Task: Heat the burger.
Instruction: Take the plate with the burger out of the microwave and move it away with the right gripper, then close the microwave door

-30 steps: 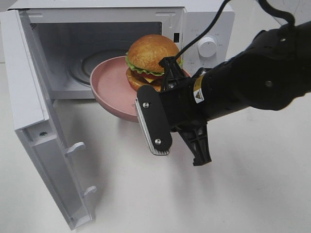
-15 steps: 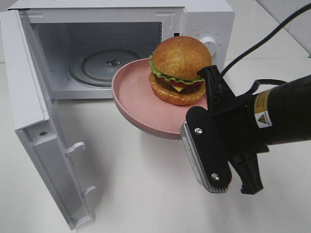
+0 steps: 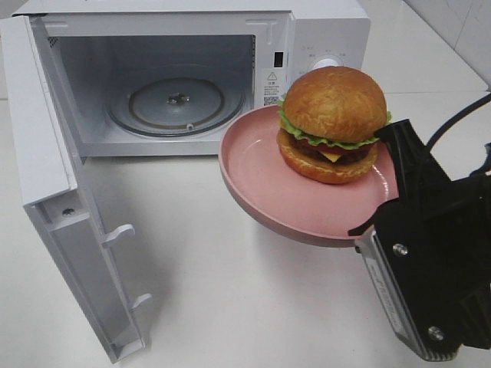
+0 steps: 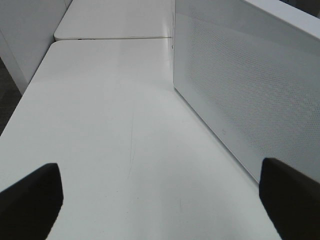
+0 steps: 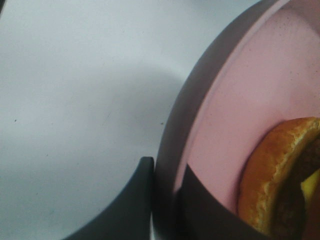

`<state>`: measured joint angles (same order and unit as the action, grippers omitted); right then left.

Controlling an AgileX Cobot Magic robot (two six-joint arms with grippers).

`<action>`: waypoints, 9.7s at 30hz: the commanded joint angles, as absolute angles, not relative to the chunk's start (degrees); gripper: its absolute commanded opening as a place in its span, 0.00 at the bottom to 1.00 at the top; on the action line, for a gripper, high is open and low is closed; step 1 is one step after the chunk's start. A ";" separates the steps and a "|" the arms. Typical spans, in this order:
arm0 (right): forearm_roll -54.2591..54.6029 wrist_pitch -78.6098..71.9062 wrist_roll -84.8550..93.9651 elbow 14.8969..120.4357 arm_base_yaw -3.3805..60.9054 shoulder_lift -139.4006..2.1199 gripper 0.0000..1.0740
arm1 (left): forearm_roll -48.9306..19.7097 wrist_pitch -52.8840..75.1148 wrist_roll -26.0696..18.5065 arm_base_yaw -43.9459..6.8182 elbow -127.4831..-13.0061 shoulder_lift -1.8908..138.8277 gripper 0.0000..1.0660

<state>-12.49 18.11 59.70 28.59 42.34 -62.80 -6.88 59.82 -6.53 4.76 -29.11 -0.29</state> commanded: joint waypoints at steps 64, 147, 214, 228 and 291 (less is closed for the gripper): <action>-47.33 63.60 -13.81 24.29 42.28 -48.01 0.00 | -7.39 59.64 -6.13 4.81 -28.76 -1.43 0.94; -55.58 46.93 -69.33 30.37 42.11 -98.15 0.53 | -7.39 59.64 -6.13 4.81 -28.76 -1.43 0.94; -0.57 59.82 -2.69 29.22 10.31 -8.31 0.71 | -7.39 59.64 -6.13 4.81 -28.76 -1.43 0.94; -0.69 59.76 -3.09 29.22 1.43 1.72 0.71 | -7.39 59.64 -6.13 4.81 -28.76 -1.43 0.94; -0.63 59.76 -3.09 29.22 1.43 1.72 0.71 | -12.66 56.61 -5.90 4.58 -31.46 2.12 0.84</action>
<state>-0.69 59.99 -3.15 29.28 1.72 0.23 -12.26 57.75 -6.36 4.76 -31.05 1.95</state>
